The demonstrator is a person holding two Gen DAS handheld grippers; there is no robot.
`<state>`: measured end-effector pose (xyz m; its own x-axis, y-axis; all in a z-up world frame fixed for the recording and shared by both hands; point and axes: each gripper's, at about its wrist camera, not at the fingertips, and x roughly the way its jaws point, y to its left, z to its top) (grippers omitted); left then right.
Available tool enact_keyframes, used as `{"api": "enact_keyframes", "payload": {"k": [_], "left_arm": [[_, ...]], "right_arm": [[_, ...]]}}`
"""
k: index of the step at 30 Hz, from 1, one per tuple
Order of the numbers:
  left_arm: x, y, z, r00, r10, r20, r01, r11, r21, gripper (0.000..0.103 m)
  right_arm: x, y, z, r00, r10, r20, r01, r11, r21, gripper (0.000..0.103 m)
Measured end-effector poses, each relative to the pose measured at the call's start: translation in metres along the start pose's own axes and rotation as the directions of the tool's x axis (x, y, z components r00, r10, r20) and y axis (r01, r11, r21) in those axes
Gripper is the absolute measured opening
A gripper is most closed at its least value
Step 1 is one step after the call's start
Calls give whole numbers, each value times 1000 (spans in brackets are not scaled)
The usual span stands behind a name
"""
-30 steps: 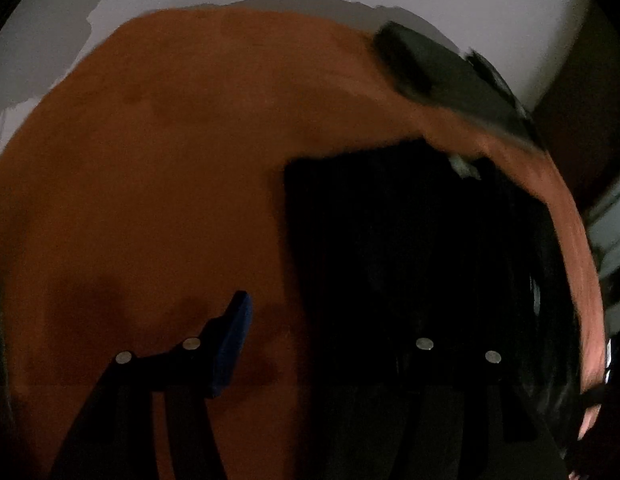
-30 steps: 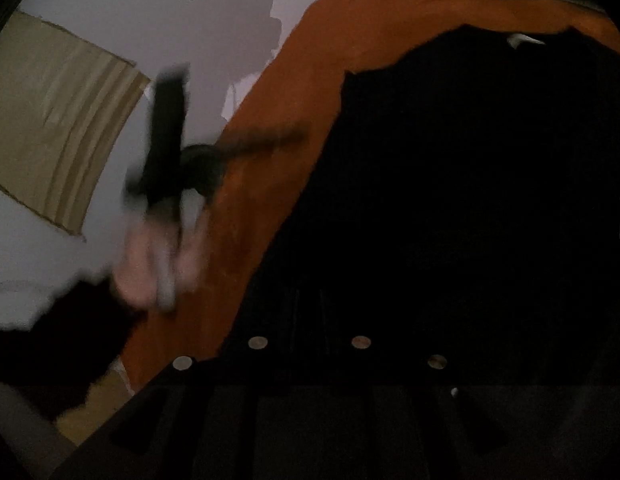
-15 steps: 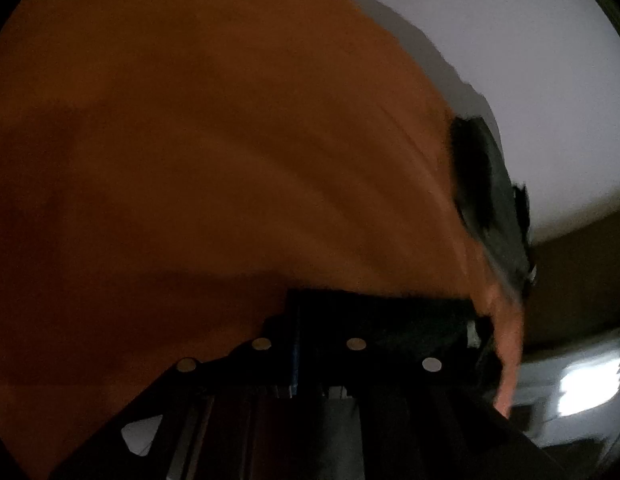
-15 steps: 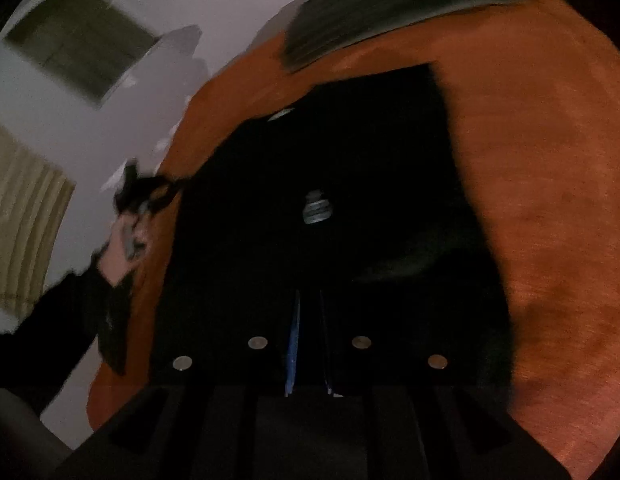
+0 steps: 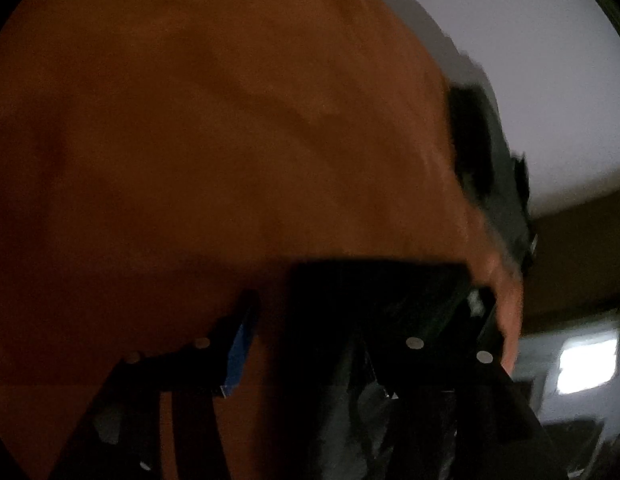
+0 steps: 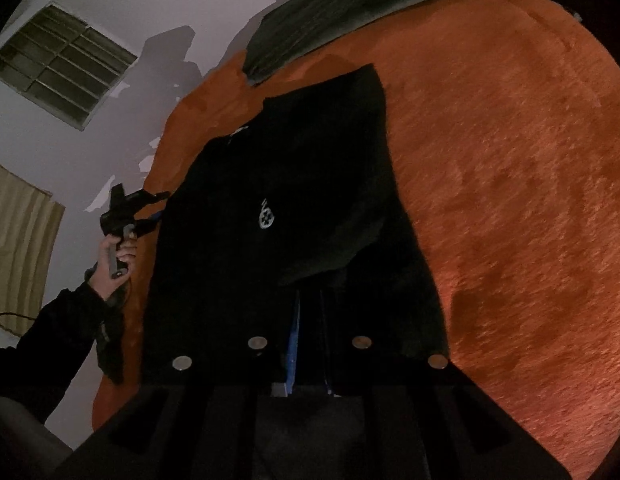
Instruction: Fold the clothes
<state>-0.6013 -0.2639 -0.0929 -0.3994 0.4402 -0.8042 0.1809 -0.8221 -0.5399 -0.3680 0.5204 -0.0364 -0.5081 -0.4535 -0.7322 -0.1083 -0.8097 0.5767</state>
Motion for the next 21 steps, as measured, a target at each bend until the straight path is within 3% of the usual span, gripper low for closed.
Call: {"api": "enact_keyframes", "payload": {"k": [1,2,7,14,16,18,21], "left_arm": [[-1,-2,-1,1000,13,12,-13,1000,12,23],[-2,-3,-2,999,26,24,-27,999,23,7],[-12,-25,-5,976,138,166,-152,986,73,6],[13,-19,-16,955,235,181,-257,961,106,10],[6,-14,-17,958,218,186,-238,967,94,11],[-9,-2,-10,973,167,157,-174,984,32,14],[-49,3,-11,970,147,191,-148,989,-10,19]], "right_arm": [[0,0,-1,1000,-4,-6,4,1000,-2,9],[1,1,-2,1000,-9,-12,9,1000,-5,9],[-14,-3,-4,999,-37,2,37,999,-1,9],[-24,-18,-8,996,-92,15,91,996,20,9],[-21,-21,-11,994,-109,1,109,994,26,9],[-19,-23,-13,993,-117,-5,117,993,26,9],[-17,-25,-16,992,-127,-11,127,992,26,9]]}}
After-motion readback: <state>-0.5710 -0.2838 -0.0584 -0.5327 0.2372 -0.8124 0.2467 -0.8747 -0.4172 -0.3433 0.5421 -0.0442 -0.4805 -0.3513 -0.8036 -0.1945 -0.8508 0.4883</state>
